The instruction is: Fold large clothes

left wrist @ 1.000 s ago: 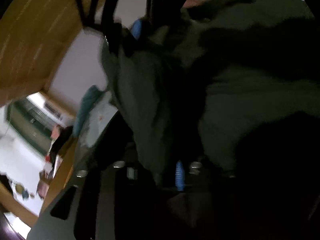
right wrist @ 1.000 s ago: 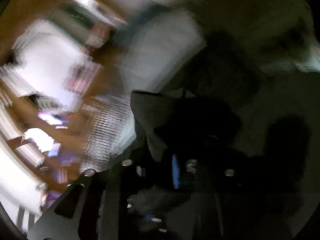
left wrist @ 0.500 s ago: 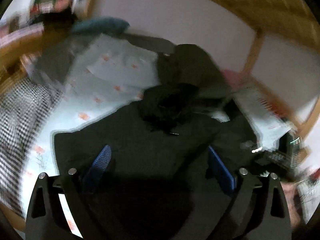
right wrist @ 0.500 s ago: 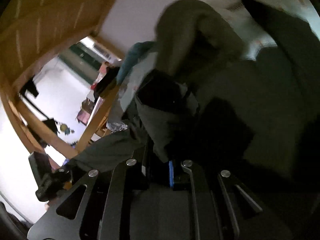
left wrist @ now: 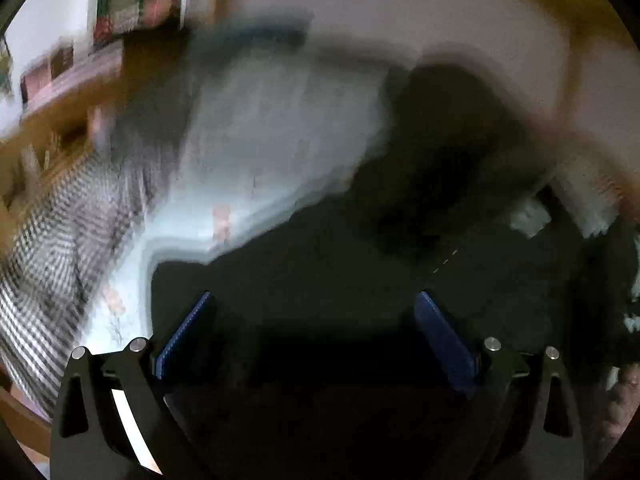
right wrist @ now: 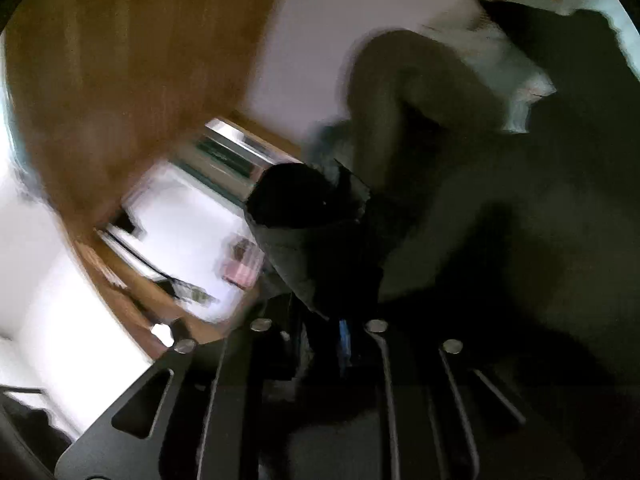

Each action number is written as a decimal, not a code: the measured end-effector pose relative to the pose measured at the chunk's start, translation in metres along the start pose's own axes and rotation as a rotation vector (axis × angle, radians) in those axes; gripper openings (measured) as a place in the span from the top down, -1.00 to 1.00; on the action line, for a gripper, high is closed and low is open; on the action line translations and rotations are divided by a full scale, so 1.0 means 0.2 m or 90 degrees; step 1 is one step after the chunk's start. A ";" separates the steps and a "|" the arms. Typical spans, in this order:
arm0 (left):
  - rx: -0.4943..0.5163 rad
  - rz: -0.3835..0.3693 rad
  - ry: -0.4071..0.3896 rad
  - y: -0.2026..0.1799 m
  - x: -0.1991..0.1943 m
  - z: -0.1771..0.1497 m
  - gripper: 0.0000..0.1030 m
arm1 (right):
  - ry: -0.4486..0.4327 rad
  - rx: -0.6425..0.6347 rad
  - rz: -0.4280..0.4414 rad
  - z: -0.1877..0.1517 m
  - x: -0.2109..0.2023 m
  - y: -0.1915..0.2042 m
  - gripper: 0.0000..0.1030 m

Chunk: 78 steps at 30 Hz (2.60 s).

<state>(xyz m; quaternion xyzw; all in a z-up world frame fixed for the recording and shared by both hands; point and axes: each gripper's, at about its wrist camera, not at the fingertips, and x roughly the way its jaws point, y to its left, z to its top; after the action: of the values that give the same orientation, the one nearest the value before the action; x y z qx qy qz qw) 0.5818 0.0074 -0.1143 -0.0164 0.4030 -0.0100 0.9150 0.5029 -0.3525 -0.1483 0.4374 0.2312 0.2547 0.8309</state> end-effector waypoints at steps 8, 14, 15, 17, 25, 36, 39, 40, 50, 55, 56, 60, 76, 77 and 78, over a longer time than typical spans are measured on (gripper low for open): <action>0.082 0.165 -0.107 -0.21 0.16 -0.23 -0.89 | 0.146 0.114 0.037 0.08 0.02 -0.11 -0.94; 0.075 0.234 -0.108 -0.25 0.17 -0.21 -0.89 | 0.222 0.075 -0.090 0.22 0.36 -0.08 0.66; 0.065 0.238 -0.104 -0.24 0.16 -0.21 -0.89 | 0.181 0.046 -0.042 0.26 0.34 -0.01 0.70; 0.040 0.246 -0.104 -0.20 0.12 -0.19 -0.89 | 0.134 -0.008 -0.075 0.32 0.29 0.07 0.80; 0.006 0.245 -0.061 -0.15 0.22 -0.14 -0.91 | 0.139 -0.173 -0.400 0.34 0.10 0.04 -0.31; 0.015 0.219 -0.062 -0.08 0.28 -0.08 -0.92 | 0.343 -0.433 -0.416 -0.24 0.76 0.12 -0.95; 0.007 0.203 -0.044 -0.04 0.32 -0.03 -0.92 | 0.375 -0.401 -0.428 -0.21 0.70 0.20 -0.94; 0.002 0.205 -0.039 -0.03 0.33 -0.03 -0.92 | 0.363 -0.396 -0.411 -0.20 0.66 0.25 -0.94; 0.030 0.254 -0.117 -0.29 0.06 0.01 -0.89 | 0.292 -0.372 -0.380 -0.10 0.41 0.14 -0.94; 0.011 -0.017 -0.173 -0.72 -0.24 0.08 -0.89 | 0.112 -0.306 -0.455 0.38 0.03 0.12 -0.95; 0.011 -0.073 -0.146 -0.82 -0.23 0.09 -0.89 | 0.095 -0.291 -0.490 0.50 -0.01 0.08 -0.95; 0.054 -0.293 -0.004 -1.40 -0.05 -0.04 -0.89 | 0.076 -0.232 -0.555 0.87 -0.11 -0.14 -0.95; 0.291 -0.289 0.026 -2.27 0.30 -0.30 -0.89 | 0.294 -0.242 -0.610 1.20 0.32 -0.67 0.44; 0.301 -0.274 0.021 -2.28 0.30 -0.30 -0.89 | 0.277 -0.236 -0.589 1.21 0.29 -0.64 0.74; 0.307 -0.267 0.018 -2.30 0.30 -0.30 -0.89 | 0.245 -0.221 -0.555 1.23 0.23 -0.60 0.82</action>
<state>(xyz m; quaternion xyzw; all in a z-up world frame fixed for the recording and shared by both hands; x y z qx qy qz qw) 0.5756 -0.4549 -0.1819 0.1185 0.3897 -0.2935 0.8648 0.7139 -0.5316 -0.1330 0.1010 0.4952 -0.0051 0.8629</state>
